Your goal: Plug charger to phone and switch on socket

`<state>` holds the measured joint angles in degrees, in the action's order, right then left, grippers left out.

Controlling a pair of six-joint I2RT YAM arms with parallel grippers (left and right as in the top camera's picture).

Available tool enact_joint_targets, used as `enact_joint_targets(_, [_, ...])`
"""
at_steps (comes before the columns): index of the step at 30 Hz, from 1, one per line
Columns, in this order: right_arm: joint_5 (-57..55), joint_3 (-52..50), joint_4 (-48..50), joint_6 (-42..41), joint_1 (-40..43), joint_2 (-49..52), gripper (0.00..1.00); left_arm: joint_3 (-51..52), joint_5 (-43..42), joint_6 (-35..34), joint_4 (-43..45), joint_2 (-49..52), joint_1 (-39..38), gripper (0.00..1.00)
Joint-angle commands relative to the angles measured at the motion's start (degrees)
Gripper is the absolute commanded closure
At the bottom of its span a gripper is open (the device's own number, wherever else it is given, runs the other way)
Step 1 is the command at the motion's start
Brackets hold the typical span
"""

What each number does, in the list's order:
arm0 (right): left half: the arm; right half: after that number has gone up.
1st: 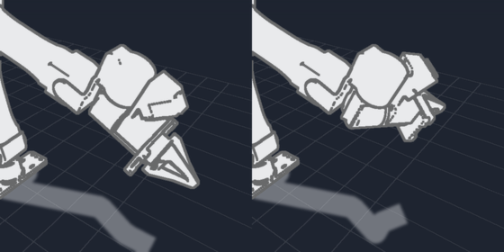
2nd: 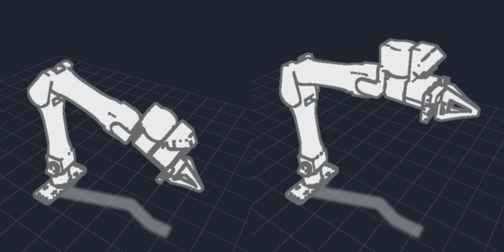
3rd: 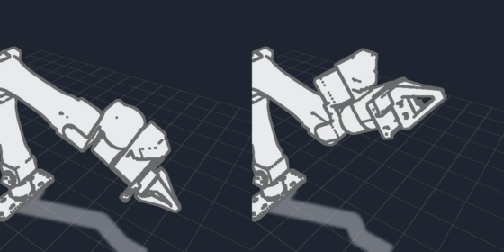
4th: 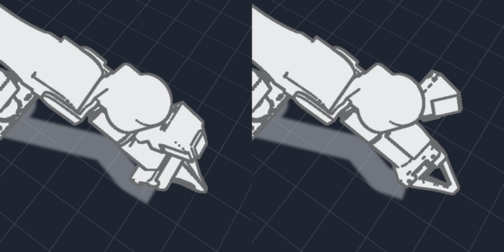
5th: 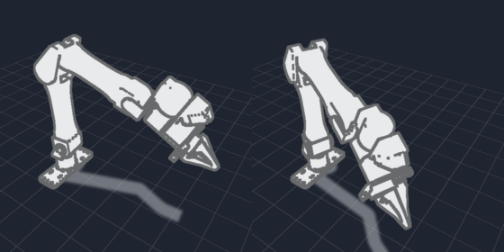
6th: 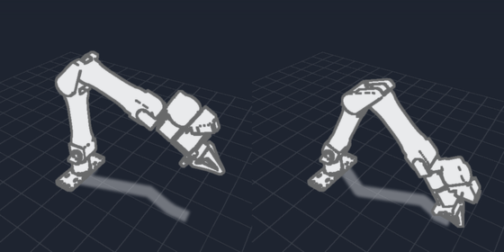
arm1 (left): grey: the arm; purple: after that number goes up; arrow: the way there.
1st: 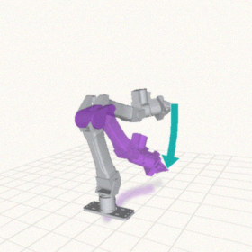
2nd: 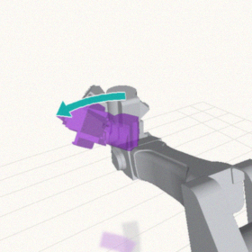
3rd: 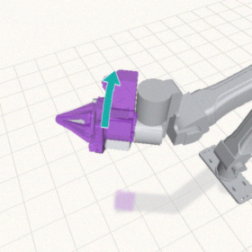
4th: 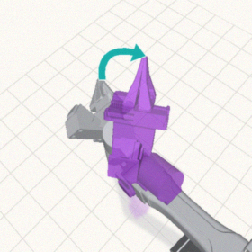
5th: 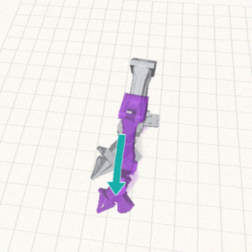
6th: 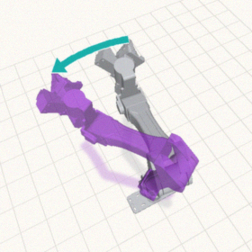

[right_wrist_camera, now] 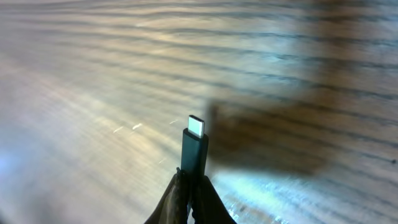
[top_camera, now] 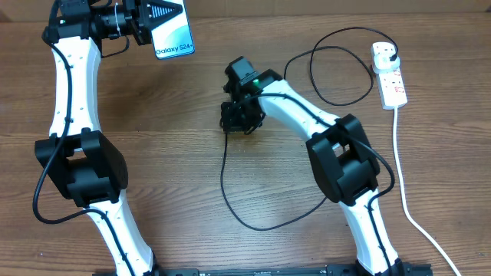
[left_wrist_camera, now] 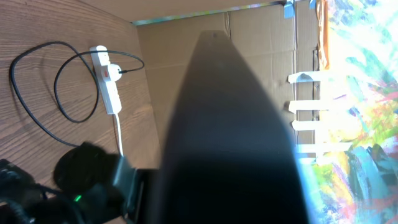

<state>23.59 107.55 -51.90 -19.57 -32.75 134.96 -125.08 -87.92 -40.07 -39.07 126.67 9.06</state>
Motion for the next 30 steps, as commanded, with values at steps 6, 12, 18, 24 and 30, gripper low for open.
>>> enact_joint_targets(6, [23.3, -0.2, -0.5, 9.9, 3.2, -13.3, 0.96, -0.3, -2.6, 1.4, 0.3, -1.2, 0.3, 0.96])
enact_joint_targets(12, [34.6, -0.2, -2.3, 12.6, 3.3, -15.5, 0.96, -0.3, -2.6, 2.9, 0.1, -1.2, 0.0, 0.96])
enact_joint_targets(18, [38.2, -0.2, -2.1, 12.5, 3.3, -15.5, 0.96, -0.3, -2.6, 5.6, -0.1, -1.2, -0.9, 0.96])
enact_joint_targets(24, [37.1, -0.2, -0.7, 11.9, 3.3, -15.5, 0.96, -0.3, -2.6, 7.8, -0.1, -1.2, -2.4, 0.96])
enact_joint_targets(30, [15.3, -1.2, -2.8, 5.7, 2.8, -15.3, 0.96, -0.3, -2.6, 8.0, -0.1, -1.2, -2.6, 0.95])
